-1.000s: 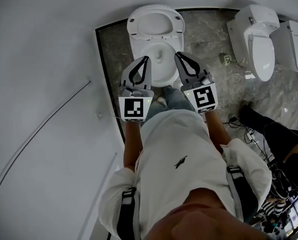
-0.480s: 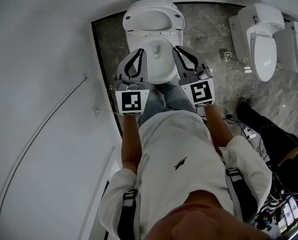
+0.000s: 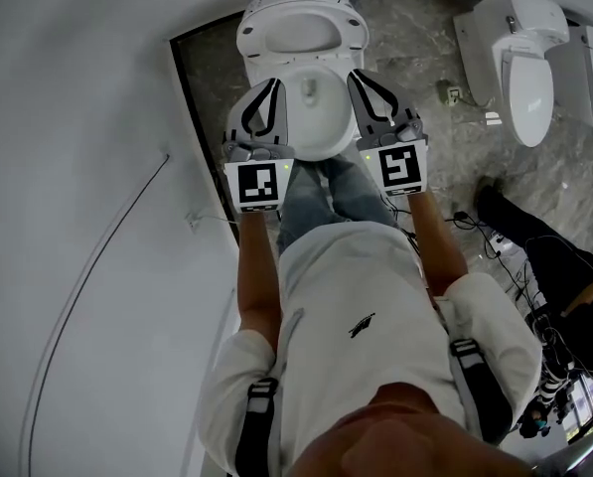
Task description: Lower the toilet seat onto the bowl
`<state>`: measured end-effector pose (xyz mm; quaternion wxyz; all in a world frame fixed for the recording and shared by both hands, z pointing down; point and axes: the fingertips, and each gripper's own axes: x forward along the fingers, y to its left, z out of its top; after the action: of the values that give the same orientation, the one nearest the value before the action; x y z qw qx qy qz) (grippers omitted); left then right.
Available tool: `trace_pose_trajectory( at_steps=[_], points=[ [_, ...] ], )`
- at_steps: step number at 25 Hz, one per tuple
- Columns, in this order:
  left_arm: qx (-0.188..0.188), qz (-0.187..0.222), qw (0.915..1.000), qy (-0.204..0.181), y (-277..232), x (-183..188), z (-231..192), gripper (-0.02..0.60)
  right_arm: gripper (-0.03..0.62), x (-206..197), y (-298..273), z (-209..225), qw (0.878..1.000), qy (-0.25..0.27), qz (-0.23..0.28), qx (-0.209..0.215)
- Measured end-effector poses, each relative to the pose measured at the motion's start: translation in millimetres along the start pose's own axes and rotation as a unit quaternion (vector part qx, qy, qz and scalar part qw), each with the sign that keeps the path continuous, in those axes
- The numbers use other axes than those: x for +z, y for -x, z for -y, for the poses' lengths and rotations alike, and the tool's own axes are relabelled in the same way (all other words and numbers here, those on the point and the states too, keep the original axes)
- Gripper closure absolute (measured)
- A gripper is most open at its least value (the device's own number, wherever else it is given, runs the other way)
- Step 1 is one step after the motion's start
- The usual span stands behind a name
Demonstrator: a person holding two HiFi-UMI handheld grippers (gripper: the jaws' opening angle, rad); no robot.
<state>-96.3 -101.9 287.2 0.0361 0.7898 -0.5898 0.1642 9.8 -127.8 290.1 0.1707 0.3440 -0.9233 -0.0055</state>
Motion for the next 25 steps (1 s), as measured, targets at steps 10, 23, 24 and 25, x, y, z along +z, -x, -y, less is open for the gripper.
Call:
trace_pose_trajectory(
  at_steps=[10,23,24,25],
  points=[
    [-0.041,-0.011,0.9991,-0.004,-30,-25,-20,0.551,0.56,-15,-33,7,0.999,0.005,-0.02,-0.041],
    [-0.068,-0.023,0.9974,-0.008,-66,-43,-38,0.551,0.56,-33,-68,17,0.997,0.003,-0.045,-0.058],
    [-0.068,-0.025,0.9973,-0.008,-68,-44,-39,0.551,0.56,-34,-70,18,0.997,0.004,-0.046,-0.058],
    [-0.069,-0.026,0.9972,-0.008,-70,-46,-39,0.551,0.56,-35,-72,19,0.997,0.004,-0.047,-0.058]
  ],
)
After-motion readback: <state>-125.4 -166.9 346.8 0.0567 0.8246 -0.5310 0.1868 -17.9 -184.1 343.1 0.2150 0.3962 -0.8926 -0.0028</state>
